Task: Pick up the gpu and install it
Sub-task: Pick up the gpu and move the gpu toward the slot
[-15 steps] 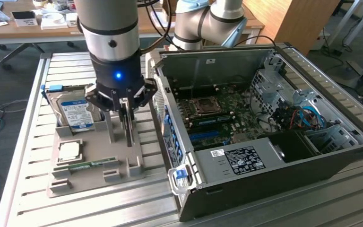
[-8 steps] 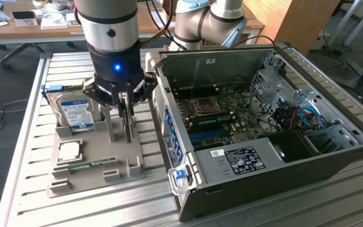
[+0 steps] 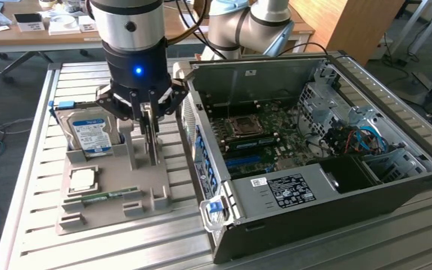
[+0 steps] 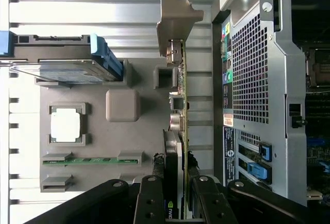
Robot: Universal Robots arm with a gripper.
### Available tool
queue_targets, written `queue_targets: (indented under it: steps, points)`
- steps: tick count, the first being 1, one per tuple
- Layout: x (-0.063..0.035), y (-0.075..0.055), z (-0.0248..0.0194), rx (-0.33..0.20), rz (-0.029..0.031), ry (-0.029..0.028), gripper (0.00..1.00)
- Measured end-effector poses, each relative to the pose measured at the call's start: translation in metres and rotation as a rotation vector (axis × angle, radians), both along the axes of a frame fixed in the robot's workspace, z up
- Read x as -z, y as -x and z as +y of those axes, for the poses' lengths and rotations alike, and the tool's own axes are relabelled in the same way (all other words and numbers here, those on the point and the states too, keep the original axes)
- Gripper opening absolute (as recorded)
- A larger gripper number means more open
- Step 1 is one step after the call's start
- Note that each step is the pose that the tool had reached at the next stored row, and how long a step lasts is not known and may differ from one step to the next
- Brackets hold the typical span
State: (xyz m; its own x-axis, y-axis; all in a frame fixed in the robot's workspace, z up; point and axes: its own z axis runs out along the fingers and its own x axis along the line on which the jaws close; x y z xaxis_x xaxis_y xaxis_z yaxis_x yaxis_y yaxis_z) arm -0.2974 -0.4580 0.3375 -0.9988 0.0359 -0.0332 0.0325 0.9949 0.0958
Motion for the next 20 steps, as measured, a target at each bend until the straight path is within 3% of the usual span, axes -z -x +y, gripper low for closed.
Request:
queue_targets:
  steps: [13, 20]
  points:
    - [-0.0002, 0.0, 0.0, 0.0, 0.0001, 0.0002, 0.27]
    - [-0.0124, 0.0, 0.0, 0.0, 0.0003, 0.0002, 0.27]
